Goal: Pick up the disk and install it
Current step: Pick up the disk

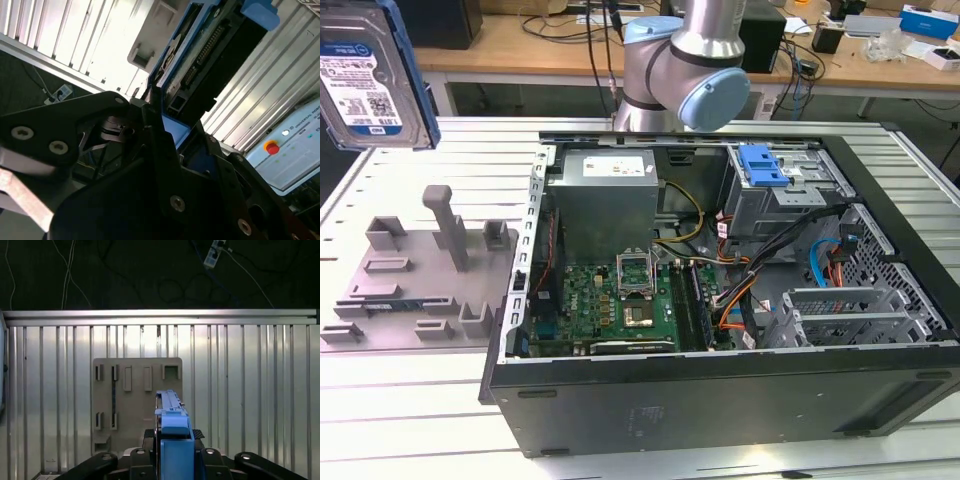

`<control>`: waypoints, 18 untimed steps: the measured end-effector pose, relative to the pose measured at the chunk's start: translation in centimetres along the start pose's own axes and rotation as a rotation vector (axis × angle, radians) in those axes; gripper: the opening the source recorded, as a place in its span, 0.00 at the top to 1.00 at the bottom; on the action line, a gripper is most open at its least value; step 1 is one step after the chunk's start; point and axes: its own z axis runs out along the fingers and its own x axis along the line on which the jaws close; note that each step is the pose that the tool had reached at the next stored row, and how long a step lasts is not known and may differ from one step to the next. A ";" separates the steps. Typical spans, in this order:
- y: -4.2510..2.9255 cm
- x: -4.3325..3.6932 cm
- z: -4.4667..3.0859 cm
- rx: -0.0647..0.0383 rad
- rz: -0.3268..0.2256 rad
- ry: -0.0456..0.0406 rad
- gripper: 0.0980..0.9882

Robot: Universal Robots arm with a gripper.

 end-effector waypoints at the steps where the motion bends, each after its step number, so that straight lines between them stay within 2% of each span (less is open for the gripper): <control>1: -0.73 0.54 -0.02 0.000 0.000 0.0000 0.70; 5: -2.00 1.52 -0.04 0.000 0.000 0.0000 0.70; 7: -3.10 2.35 -0.06 0.000 0.000 0.0000 0.70; 11: -4.66 3.47 -0.10 0.000 0.000 0.0000 0.70; 15: -6.91 5.06 -0.14 0.000 0.000 0.0000 0.70; 16: -7.67 5.58 -0.15 0.000 0.000 0.0000 0.70; 18: -8.47 6.12 -0.17 0.000 0.000 0.0000 0.70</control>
